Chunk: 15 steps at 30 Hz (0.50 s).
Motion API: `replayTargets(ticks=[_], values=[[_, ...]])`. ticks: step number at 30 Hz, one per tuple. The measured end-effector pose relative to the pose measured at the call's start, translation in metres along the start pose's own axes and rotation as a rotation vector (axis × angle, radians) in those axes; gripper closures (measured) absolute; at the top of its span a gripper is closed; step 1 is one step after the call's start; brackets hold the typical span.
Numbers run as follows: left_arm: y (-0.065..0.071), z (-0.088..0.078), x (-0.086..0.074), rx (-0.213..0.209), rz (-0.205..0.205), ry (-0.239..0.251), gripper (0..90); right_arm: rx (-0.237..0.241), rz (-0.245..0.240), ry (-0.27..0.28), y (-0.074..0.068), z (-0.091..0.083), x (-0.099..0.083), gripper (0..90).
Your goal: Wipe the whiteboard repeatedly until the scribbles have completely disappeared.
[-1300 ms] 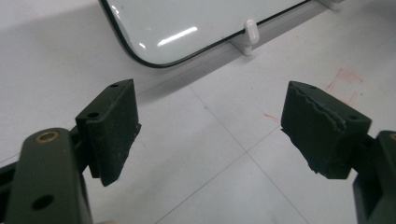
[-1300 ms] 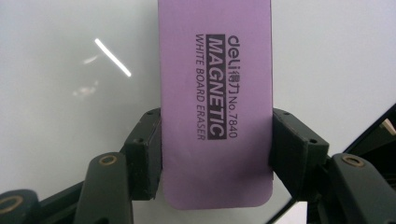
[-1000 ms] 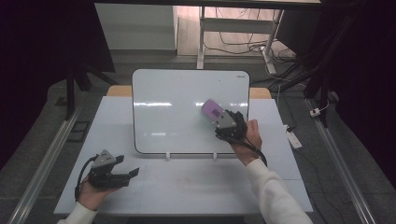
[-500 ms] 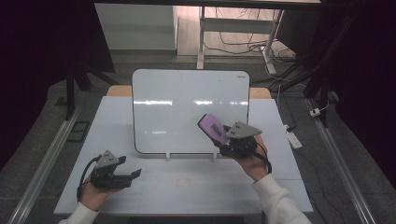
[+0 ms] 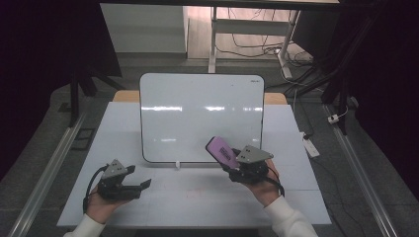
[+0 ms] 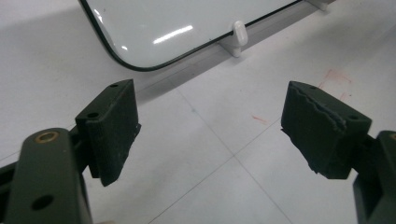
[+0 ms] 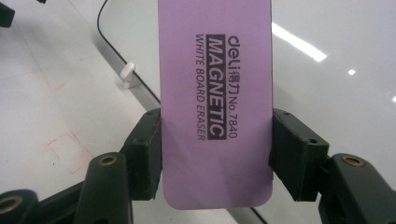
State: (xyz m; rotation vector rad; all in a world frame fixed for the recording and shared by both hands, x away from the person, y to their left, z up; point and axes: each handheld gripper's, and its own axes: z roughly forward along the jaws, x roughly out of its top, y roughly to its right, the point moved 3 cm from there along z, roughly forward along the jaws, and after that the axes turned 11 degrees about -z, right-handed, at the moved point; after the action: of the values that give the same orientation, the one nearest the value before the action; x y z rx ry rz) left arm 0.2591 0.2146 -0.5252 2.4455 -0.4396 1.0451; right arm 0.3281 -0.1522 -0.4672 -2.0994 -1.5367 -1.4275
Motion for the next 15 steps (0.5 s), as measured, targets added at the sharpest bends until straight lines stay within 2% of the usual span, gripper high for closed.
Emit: replayTargets(ticks=[2, 6, 10, 15], values=[[0.003, 0.0, 0.002, -0.008, 0.001, 0.004, 20.5, -0.003, 0.008, -0.002, -0.002, 0.003, -0.002, 40.1], [0.01, 0.0, 0.007, -0.028, 0.009, 0.016, 20.9, -0.006, -0.008, -0.007, -0.008, 0.008, -0.003, 40.1], [0.019, 0.002, 0.017, -0.078, 0.0, 0.03, 21.5, -0.011, -0.03, -0.014, -0.013, 0.012, -0.003, 40.1], [0.03, 0.004, 0.033, -0.131, -0.019, 0.051, 22.5, -0.021, -0.05, 0.004, -0.017, 0.012, -0.002, 40.1]])
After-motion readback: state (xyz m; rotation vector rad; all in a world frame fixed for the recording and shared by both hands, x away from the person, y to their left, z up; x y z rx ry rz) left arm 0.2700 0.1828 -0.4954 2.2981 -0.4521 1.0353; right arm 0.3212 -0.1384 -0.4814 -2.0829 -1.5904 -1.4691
